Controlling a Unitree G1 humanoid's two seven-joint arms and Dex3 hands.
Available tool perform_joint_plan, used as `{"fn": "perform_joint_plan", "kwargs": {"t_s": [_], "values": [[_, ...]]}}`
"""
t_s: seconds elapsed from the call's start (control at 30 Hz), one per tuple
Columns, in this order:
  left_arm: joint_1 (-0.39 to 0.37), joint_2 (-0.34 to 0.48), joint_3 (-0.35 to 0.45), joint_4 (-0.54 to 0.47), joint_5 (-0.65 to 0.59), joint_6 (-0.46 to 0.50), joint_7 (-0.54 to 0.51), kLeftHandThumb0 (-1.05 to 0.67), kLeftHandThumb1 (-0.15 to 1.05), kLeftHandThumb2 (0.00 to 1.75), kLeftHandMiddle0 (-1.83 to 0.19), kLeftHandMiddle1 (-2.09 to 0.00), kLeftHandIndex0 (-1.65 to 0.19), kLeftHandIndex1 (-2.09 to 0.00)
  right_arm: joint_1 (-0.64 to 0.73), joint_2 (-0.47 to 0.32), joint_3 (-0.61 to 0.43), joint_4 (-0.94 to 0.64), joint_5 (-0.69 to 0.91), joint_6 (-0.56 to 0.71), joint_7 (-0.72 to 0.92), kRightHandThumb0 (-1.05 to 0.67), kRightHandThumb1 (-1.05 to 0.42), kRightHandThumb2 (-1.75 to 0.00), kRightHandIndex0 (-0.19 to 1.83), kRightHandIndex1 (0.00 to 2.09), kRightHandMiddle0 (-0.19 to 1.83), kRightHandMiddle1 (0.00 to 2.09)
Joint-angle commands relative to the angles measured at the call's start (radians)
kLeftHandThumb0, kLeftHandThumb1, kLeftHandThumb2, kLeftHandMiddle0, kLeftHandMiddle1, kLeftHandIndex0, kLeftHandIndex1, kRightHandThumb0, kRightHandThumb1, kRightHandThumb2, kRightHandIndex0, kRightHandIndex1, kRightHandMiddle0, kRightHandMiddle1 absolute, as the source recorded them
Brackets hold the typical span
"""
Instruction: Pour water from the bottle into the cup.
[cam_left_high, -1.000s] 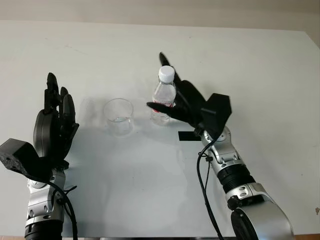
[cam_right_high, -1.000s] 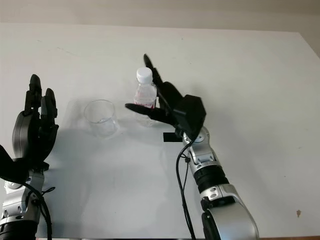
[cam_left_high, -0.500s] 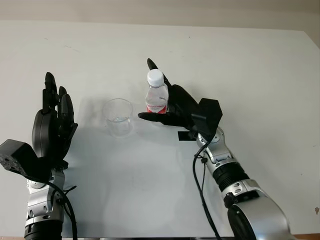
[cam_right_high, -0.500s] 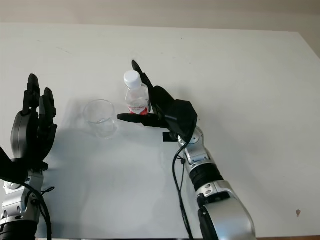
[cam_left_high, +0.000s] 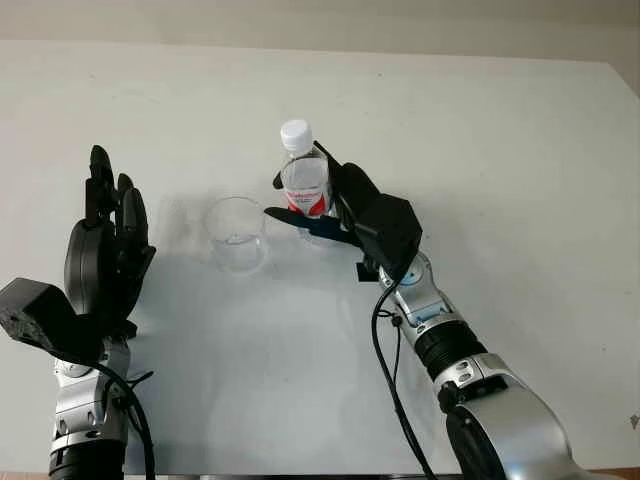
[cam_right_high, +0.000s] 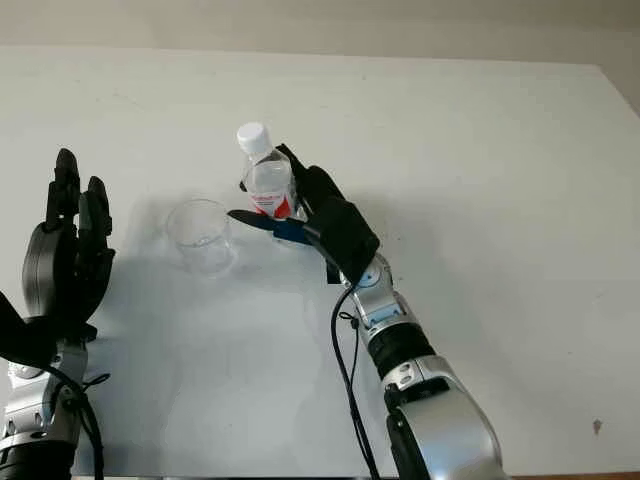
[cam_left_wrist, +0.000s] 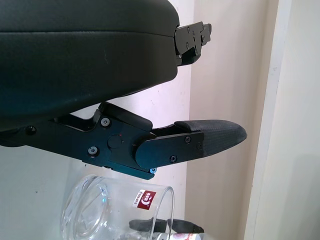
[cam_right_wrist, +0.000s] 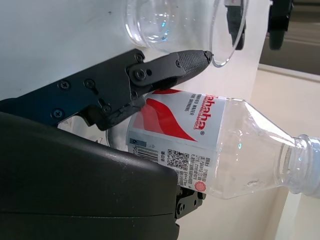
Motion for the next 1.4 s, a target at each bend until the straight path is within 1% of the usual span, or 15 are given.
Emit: {"fn": "perform_joint_plan", "kwargs": {"t_s": [0.0,0.03,0.13,0.23,0.37,0.47,0.63,0.7,0.8,0.9,1.0,1.03,1.13,1.27,1.37], "values": [[-0.012,0.008,-0.001,0.002,0.006,-0.001,-0.003,-0.73,1.05,0.55,0.19,0.00,0.19,0.00,-0.011,-0.022,0.011,0.007,-0.007,-0.011,0.018,-0.37,-1.05,-0.49,1.62,2.09,1.38,2.09],[-0.015,0.010,-0.001,0.005,0.007,-0.004,-0.005,-0.73,1.05,0.55,0.19,0.00,0.19,0.00,-0.012,-0.029,0.016,0.005,-0.014,-0.011,0.026,-0.36,-1.05,-0.51,1.69,2.09,1.43,2.09],[-0.021,0.013,0.000,0.007,0.008,-0.002,-0.008,-0.72,1.05,0.56,0.19,0.00,0.19,0.00,-0.011,-0.037,0.017,-0.003,-0.012,-0.007,0.038,-0.34,-1.05,-0.53,1.81,2.09,1.53,2.09],[-0.024,0.015,0.001,0.010,0.006,0.000,-0.010,-0.72,1.05,0.57,0.19,0.00,0.19,0.00,-0.010,-0.038,0.013,-0.006,-0.008,-0.003,0.028,-0.33,-1.05,-0.54,1.83,2.09,1.55,2.09],[-0.024,0.014,0.007,0.019,0.001,-0.008,-0.016,-0.72,1.05,0.57,0.19,0.00,0.19,0.00,-0.012,-0.023,-0.031,0.011,0.048,0.008,0.014,-0.33,-1.05,-0.55,1.83,2.09,1.56,2.09],[-0.023,0.015,0.007,0.021,0.004,-0.015,-0.018,-0.72,1.05,0.57,0.19,0.00,0.19,0.00,-0.027,-0.018,-0.065,0.032,0.092,0.030,0.016,-0.35,-1.05,-0.55,1.75,2.09,1.48,2.09],[-0.029,0.019,0.007,0.025,0.007,-0.022,-0.021,-0.72,1.05,0.58,0.19,0.00,0.19,0.00,-0.078,-0.024,-0.117,0.076,0.149,0.019,0.029,-0.37,-1.05,-0.55,1.68,2.09,1.45,2.09],[-0.031,0.017,0.008,0.026,0.006,-0.026,-0.022,-0.72,1.05,0.58,0.19,0.00,0.19,0.00,-0.114,-0.037,-0.131,0.099,0.157,0.002,0.021,-0.36,-1.05,-0.53,1.58,2.09,1.38,2.09],[-0.031,0.016,0.008,0.023,0.006,-0.026,-0.021,-0.72,1.05,0.58,0.19,0.00,0.19,0.00,-0.184,-0.069,-0.122,0.135,0.117,-0.028,-0.016,-0.35,-1.05,-0.49,1.40,2.09,1.19,2.09],[-0.029,0.014,0.008,0.014,0.009,-0.022,-0.013,-0.72,1.05,0.58,0.19,0.00,0.19,0.00,-0.258,-0.106,-0.062,0.171,0.004,-0.060,-0.093,-0.34,-1.05,-0.43,1.30,2.09,1.08,2.09],[-0.027,0.011,0.008,0.013,0.008,-0.021,-0.012,-0.72,1.05,0.57,0.19,0.00,0.19,0.00,-0.319,-0.125,0.003,0.213,-0.098,-0.113,-0.158,-0.34,-1.05,-0.40,1.23,2.09,0.99,2.09],[-0.027,0.010,0.007,0.014,0.008,-0.022,-0.012,-0.72,1.05,0.57,0.19,0.00,0.19,0.00,-0.332,-0.129,0.017,0.225,-0.121,-0.124,-0.174,-0.35,-1.05,-0.39,1.17,2.09,0.93,2.09],[-0.024,0.007,0.005,0.014,0.008,-0.022,-0.011,-0.72,1.05,0.57,0.19,0.00,0.19,0.00,-0.382,-0.155,0.110,0.250,-0.255,-0.152,-0.264,-0.37,-1.05,-0.38,1.07,2.09,0.82,2.09],[-0.022,0.000,0.001,0.012,0.011,-0.023,-0.006,-0.72,1.05,0.56,0.19,0.00,0.19,0.00,-0.431,-0.172,0.216,0.278,-0.403,-0.178,-0.394,-0.40,-1.05,-0.35,1.06,2.09,0.76,2.09],[-0.019,-0.003,-0.003,0.008,0.014,-0.020,0.000,-0.73,1.05,0.56,0.19,0.00,0.19,0.00,-0.454,-0.184,0.323,0.286,-0.547,-0.183,-0.547,-0.41,-1.05,-0.29,1.08,2.09,0.75,2.09]]}}
